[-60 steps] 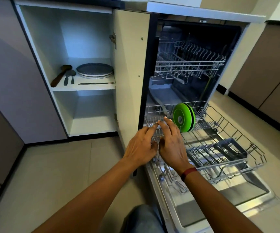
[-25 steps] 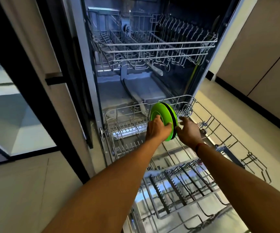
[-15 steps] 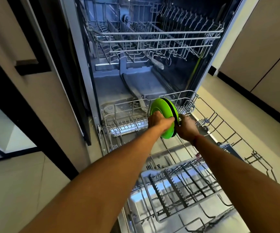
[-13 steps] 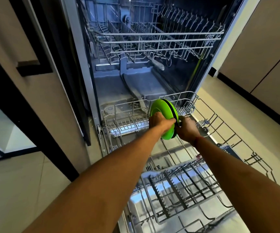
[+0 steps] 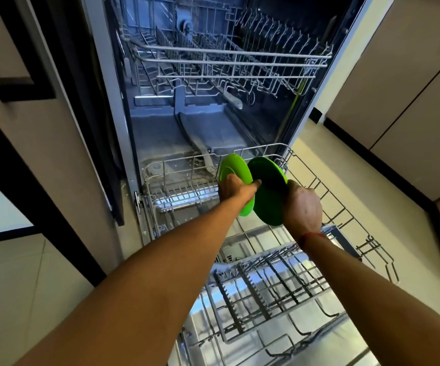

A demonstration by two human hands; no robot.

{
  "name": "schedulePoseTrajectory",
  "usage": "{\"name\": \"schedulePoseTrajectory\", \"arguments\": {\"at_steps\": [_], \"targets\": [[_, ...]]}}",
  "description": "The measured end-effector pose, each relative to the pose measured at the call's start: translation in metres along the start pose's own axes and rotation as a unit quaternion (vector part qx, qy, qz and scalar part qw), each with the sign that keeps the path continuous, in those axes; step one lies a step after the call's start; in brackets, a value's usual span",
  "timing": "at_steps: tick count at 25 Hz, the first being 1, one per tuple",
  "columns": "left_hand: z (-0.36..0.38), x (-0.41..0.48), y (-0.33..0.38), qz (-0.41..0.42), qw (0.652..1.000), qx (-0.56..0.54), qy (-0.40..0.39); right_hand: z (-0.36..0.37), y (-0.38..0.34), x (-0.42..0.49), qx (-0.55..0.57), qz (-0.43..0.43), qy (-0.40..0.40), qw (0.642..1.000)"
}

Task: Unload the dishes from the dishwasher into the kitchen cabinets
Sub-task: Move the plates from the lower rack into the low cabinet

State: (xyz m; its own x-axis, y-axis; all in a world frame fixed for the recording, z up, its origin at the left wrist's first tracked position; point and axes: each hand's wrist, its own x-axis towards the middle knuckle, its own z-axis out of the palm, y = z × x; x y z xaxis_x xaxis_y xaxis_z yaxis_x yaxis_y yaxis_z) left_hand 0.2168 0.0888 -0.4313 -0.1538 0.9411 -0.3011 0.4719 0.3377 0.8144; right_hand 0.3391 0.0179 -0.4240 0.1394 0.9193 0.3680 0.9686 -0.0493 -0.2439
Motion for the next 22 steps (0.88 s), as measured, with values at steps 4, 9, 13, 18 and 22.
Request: {"name": "schedulePoseTrajectory", "arguments": {"at_steps": [4,9,13,18,22], "targets": [[0.006,-0.001,0.002,0.028,0.999,0.034,-0.005,-0.022,0.007,-0.021,0.029,0.096,0.073,0.992],[0.001,-0.01,0.011,0.034,0.999,0.016,0.015,-0.045,0.008,-0.048,0.148,0.261,0.153,0.942],[-0.013,-0.015,0.028,0.032,0.998,-0.023,0.043,-0.047,0.001,-0.072,0.183,0.32,0.2,0.908],[-0.044,-0.025,0.045,0.012,0.995,-0.058,0.084,-0.056,-0.007,-0.091,0.203,0.358,0.215,0.886],[-0.063,-0.031,0.033,-0.029,0.982,-0.181,0.053,-0.063,-0.003,-0.105,0.239,0.395,0.229,0.857]]}}
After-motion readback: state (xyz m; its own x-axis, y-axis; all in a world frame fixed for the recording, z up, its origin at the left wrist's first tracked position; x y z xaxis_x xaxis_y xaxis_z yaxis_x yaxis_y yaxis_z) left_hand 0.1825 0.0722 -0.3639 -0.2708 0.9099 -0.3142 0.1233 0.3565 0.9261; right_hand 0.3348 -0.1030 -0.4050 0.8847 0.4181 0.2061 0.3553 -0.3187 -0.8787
